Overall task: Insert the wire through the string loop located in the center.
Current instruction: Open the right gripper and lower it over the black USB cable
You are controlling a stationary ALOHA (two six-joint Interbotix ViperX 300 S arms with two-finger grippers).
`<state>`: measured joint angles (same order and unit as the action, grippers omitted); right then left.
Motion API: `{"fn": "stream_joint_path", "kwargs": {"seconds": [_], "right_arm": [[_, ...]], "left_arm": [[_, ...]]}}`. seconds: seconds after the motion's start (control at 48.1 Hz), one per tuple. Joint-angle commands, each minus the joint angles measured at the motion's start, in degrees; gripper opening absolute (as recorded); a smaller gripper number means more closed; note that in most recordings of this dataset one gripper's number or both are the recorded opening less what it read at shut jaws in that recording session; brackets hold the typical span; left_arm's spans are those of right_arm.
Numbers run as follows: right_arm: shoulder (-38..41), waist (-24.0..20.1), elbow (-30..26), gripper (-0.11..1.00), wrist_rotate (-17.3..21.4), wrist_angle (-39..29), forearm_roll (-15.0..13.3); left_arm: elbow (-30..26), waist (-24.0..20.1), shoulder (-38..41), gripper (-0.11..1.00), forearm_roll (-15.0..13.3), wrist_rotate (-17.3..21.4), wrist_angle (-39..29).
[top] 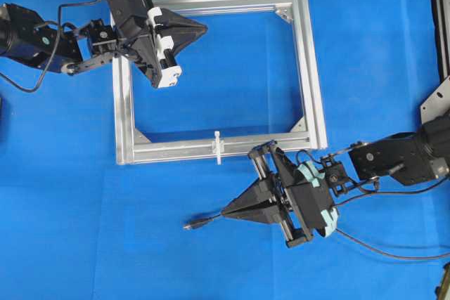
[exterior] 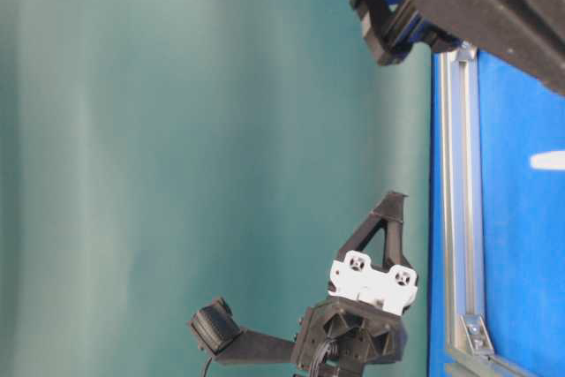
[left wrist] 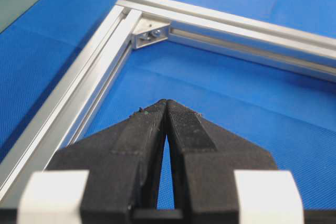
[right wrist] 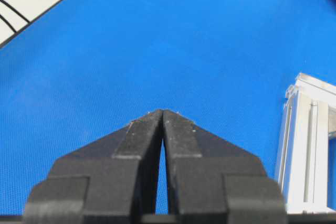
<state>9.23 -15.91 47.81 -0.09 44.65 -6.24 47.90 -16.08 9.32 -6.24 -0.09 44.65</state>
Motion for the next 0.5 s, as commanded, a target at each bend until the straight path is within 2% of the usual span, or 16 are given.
{"fn": "stream_joint_path", "kwargs": {"seconds": [0.0, 0.104, 0.208, 0.478], "right_arm": [[-1.9, -1.0, -1.1, 0.00, 0.6, 0.4, 0.2], [-2.1, -1.6, -1.6, -0.05, 0.8, -0.5, 0.4], [-2.1, -1.7, -1.7, -0.06, 1.8, -0.8, 1.3], [-2.6, -1.7, -1.0, -0.05, 4.7, -1.3, 1.4]], "left_arm": [[-0.9, 0.5, -2.5, 0.00, 1.1, -0.4, -1.2], [-0.7, 0.5, -2.5, 0.00, 1.2, -0.4, -1.8], [-0.8, 0.4, -2.5, 0.00, 1.2, -0.4, -1.8], [-0.7, 0.7, -2.5, 0.00, 1.3, -0.4, -1.6]]}}
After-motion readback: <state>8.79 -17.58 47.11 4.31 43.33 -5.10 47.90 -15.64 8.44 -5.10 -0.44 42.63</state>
